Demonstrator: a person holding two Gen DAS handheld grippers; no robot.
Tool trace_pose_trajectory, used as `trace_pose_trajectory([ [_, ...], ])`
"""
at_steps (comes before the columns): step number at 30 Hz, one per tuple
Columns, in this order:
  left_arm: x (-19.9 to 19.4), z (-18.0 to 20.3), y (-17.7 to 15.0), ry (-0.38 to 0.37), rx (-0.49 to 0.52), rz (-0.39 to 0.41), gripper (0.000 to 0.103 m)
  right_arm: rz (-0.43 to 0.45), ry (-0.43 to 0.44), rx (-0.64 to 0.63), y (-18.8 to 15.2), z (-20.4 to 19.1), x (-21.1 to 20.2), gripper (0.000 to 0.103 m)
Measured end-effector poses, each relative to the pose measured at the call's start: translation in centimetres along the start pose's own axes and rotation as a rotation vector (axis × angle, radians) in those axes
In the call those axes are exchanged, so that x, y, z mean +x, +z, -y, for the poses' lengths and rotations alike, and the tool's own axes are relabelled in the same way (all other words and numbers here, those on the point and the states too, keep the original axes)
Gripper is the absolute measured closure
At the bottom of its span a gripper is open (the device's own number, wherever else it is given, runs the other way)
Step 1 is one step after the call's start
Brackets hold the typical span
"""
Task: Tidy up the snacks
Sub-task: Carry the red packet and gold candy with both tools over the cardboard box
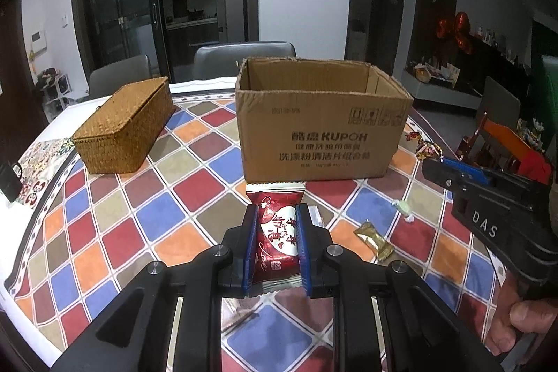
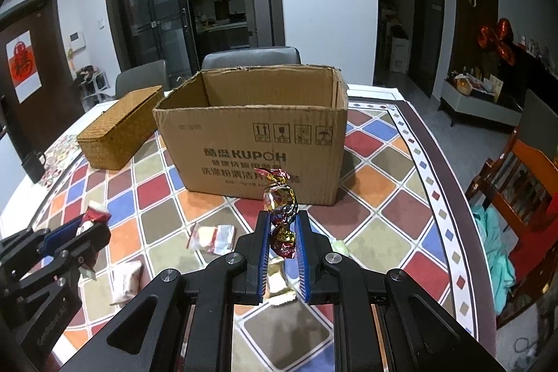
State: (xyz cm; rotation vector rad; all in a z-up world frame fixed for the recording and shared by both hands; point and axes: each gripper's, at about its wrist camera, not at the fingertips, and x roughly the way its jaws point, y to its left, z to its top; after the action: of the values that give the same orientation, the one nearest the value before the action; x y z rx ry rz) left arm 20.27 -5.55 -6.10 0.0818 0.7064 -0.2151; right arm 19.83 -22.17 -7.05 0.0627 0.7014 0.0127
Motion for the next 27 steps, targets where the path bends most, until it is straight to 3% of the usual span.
trace_pose_trajectory([
  [27,-1.0,-2.7,6.4,-0.008,-0.004,0.068,0.081,0.080,0.004,-0.038,6.1,-2.6,-1.3,0.087],
])
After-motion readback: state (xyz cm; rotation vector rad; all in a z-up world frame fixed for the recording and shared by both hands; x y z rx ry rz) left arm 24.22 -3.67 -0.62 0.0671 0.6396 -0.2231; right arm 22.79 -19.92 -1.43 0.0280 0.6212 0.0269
